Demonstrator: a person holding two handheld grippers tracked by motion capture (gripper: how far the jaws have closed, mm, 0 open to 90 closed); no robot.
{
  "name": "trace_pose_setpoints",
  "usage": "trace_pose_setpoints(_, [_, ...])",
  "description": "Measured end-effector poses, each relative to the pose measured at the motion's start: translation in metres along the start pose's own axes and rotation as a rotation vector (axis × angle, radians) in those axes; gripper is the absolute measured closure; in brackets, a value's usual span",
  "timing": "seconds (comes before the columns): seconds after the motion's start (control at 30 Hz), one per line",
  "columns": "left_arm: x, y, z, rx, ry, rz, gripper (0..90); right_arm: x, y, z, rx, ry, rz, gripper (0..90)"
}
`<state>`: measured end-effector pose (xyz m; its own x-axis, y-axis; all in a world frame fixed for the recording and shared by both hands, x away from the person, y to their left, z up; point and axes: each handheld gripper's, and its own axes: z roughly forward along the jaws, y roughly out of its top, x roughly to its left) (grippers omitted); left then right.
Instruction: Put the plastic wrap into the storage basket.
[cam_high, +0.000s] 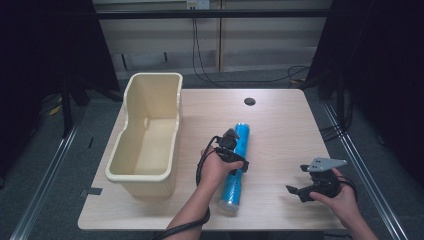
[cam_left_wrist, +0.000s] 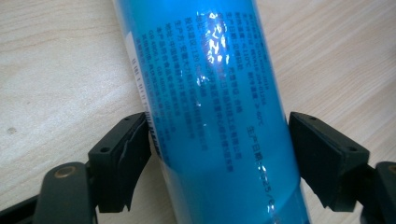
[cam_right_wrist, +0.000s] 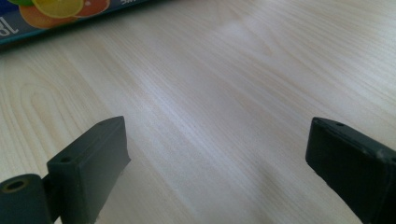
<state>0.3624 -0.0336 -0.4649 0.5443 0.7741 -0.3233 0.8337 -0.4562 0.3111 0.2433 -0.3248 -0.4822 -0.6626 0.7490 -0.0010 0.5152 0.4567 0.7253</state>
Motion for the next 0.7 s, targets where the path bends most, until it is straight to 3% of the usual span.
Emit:
trace_pose_setpoints(0.1, [-0.0014, 0.0007, 0.0021, 0.019, 0.002, -0.021, 22.6, 0.0004, 0.0003, -0.0001, -0.003, -0.005, 0.002, 5.7])
trace_pose_setpoints(0.4, [-0.0013, 0.0025, 0.0073, 0.009, 0.002, -0.014, 23.4, 0.0008, 0.0003, 0.0000, 0.002, 0.001, -0.006, 5.7])
trace_pose_setpoints(0.53, [-0.0014, 0.0035, 0.0072, 0.024, 0.004, -0.059, 23.6, 0.0000, 0.0002, -0.0005, 0.000, -0.002, -0.009, 5.7])
trace_pose_setpoints(0.7, [-0.0027, 0.0036, 0.0086, 0.038, 0.003, -0.076, 26.3, -0.0003, -0.0005, 0.0001, 0.004, 0.005, -0.002, 5.6])
